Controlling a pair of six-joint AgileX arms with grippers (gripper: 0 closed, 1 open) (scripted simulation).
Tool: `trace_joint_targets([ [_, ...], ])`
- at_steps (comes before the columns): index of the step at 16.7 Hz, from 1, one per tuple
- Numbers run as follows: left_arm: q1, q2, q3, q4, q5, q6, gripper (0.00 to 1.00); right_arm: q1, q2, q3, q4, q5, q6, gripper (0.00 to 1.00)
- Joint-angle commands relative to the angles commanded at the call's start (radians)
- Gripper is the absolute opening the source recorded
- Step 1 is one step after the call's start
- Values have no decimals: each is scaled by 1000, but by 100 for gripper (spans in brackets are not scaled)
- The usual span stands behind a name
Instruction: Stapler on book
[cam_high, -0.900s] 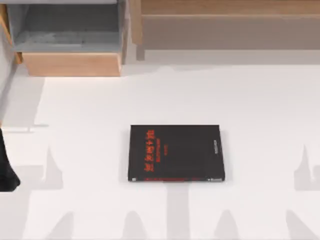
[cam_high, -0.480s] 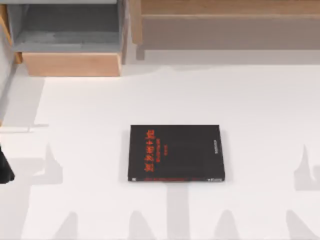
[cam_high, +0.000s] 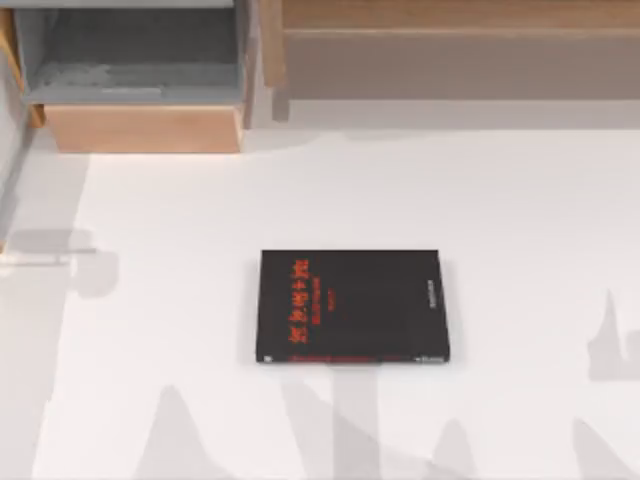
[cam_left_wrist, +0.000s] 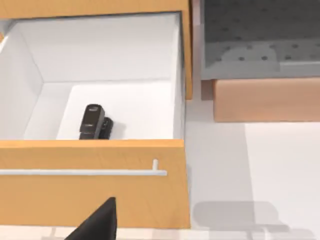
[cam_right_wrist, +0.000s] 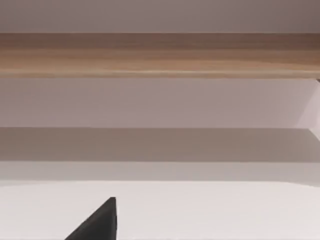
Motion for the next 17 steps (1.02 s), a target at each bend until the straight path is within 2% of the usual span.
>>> trace_joint_targets([
  [11,160,1161,1130,-647,14,161,100,0,0,0,0,0,0,100],
  [17,219,1679,1669,-931,21,241,100,0,0,0,0,0,0,100],
])
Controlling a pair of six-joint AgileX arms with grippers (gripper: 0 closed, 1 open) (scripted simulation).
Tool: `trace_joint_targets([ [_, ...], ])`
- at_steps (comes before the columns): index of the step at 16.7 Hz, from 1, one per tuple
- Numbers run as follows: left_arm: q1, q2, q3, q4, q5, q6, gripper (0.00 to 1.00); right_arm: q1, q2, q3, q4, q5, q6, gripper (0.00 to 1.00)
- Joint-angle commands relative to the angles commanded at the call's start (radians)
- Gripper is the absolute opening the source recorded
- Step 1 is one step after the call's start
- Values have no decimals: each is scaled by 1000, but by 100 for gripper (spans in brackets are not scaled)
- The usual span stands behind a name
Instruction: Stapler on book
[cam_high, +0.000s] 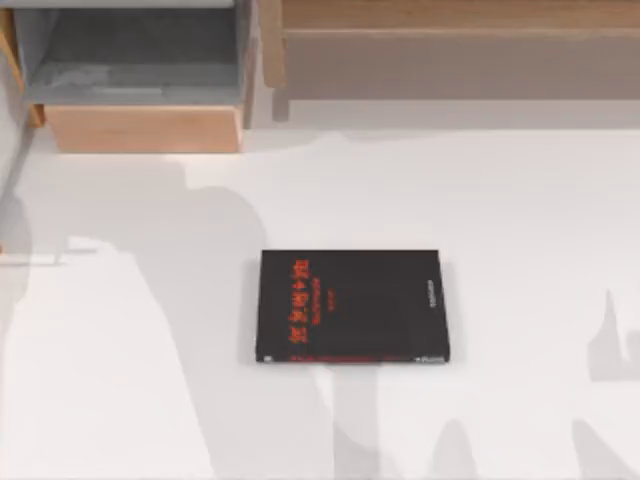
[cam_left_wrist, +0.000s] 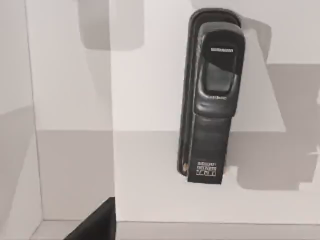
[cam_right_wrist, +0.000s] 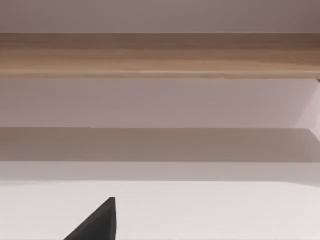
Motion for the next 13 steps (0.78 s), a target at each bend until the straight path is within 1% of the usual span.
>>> trace_joint_targets([
  [3,12,171,197,-91,7,31,100,0,0,0,0,0,0,100],
  [6,9,266,324,-140,14,51,100,0,0,0,0,0,0,100],
  [8,5,291,361,-151,17,58,100,0,0,0,0,0,0,100],
  [13,6,291,359,-149,16,57,100,0,0,0,0,0,0,100],
])
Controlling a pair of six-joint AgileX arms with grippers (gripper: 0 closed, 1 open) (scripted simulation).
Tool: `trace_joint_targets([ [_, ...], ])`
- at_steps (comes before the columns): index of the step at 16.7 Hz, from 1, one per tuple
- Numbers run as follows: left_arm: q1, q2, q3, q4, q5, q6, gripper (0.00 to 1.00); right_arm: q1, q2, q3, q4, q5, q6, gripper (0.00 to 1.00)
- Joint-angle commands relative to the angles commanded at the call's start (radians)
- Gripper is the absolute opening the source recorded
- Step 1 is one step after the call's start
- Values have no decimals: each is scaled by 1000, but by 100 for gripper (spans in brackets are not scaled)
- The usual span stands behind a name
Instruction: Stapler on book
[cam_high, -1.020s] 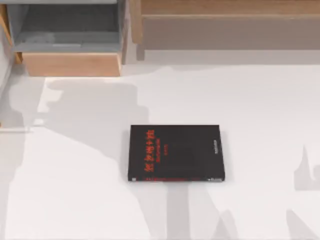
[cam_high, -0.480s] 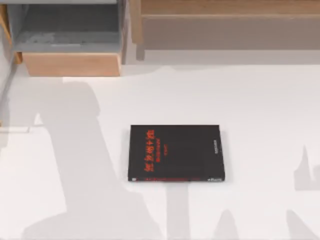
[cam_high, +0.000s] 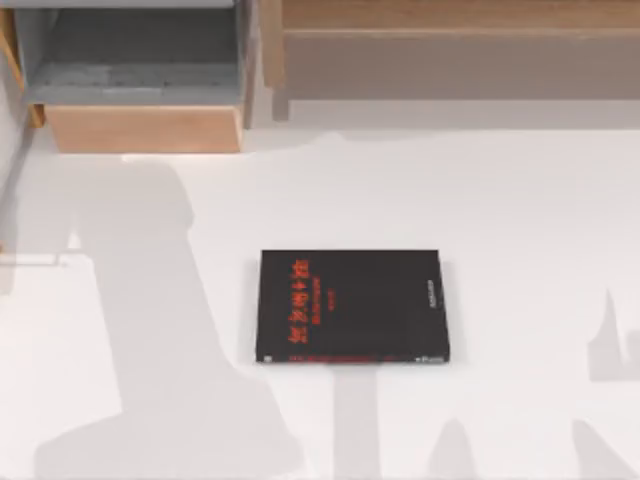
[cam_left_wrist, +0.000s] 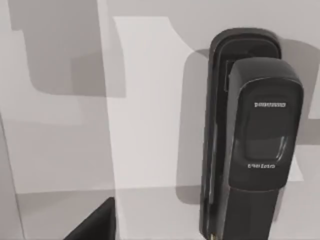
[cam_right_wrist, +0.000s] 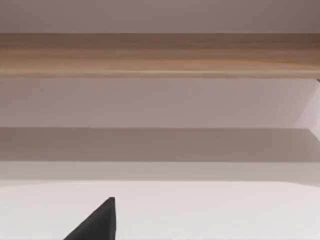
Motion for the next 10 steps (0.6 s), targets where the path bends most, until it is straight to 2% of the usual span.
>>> trace_joint_targets([
  [3,1,-15,-30,16,0,2,100,0,0,0,0,0,0,100],
  [10,12,-84,-220,132,2,12,100,0,0,0,0,0,0,100],
])
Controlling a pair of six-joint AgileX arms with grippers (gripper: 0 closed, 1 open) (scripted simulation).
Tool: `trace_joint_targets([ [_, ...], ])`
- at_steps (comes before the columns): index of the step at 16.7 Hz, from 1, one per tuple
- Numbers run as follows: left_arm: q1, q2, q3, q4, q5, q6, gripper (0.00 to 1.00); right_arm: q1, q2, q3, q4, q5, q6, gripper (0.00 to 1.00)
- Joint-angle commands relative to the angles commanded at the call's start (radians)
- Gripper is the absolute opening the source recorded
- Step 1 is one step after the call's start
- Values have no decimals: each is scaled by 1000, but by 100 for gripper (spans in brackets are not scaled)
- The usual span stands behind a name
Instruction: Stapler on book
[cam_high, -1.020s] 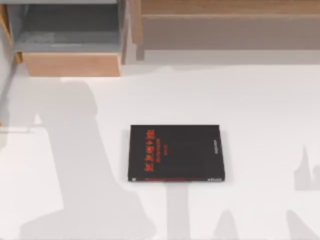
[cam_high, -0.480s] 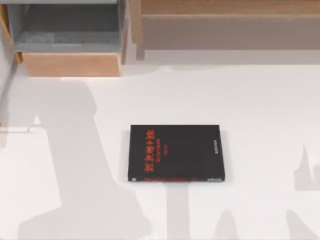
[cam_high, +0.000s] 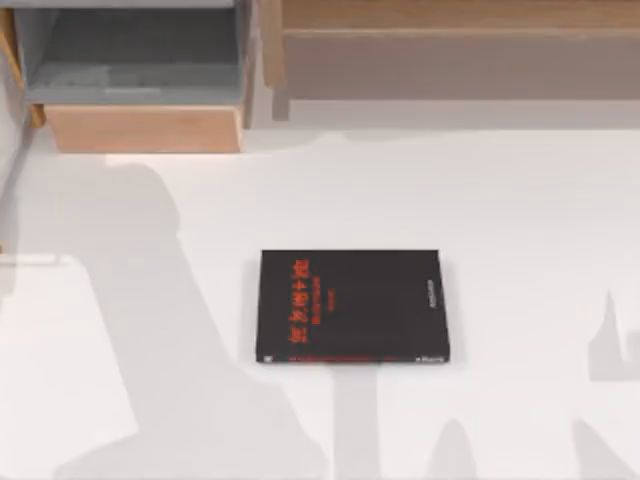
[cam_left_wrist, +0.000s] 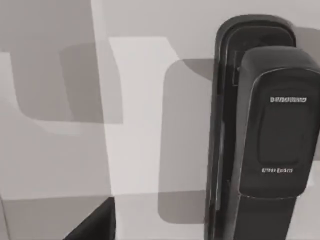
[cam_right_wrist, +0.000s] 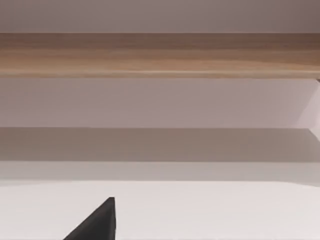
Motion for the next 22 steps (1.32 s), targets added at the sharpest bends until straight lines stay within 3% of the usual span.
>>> trace_joint_targets([
  [11,-16,42,-58,106,-2,-14,100,0,0,0,0,0,0,100],
  [22,-16,42,-58,106,-2,-14,17,0,0,0,0,0,0,100],
])
